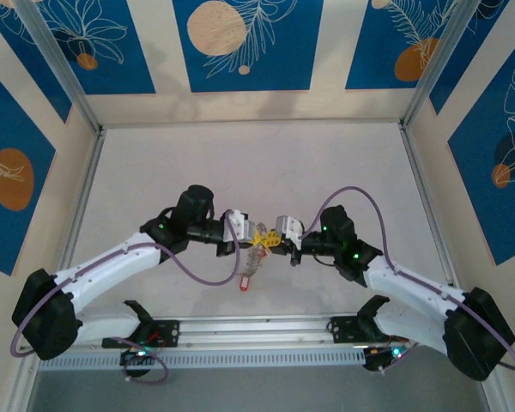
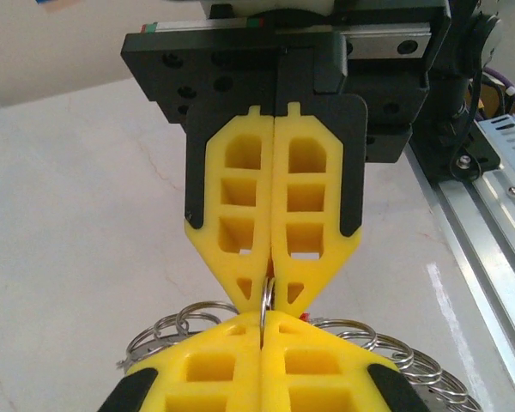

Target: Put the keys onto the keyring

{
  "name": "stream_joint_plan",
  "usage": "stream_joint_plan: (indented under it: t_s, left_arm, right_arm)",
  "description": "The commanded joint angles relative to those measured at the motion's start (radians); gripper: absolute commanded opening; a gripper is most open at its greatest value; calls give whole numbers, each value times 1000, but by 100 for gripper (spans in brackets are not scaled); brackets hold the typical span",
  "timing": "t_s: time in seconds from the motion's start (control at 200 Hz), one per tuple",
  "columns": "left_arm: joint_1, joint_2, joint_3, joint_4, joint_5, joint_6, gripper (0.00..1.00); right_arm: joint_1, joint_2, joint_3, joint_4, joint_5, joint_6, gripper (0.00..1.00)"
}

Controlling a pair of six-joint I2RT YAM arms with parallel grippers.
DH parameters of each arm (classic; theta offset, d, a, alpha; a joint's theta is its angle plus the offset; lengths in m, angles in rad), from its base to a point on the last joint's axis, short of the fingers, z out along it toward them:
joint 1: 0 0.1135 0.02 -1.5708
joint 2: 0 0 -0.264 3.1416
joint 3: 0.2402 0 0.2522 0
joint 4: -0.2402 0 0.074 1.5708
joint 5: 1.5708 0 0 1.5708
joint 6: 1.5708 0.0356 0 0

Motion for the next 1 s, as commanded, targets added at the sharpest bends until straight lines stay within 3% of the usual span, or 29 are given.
stream_joint_plan:
  t_s: [0.0, 0.33, 0.525, 0.995]
  left_arm:
    - [11, -6, 20, -66, -101, 43, 0]
    - [9, 48, 66, -122, -114, 31, 1]
    - [11, 7, 61, -125, -44, 74, 32]
    - [12, 40, 110, -232, -2, 147, 34]
  right_arm:
    - [-22, -103, -16, 18, -26, 9, 0]
    - [-25, -132, -17, -9, -57, 28, 0]
    - [-19, -88, 12, -61, -28, -8, 0]
    - [60, 13, 99, -186, 67, -115, 0]
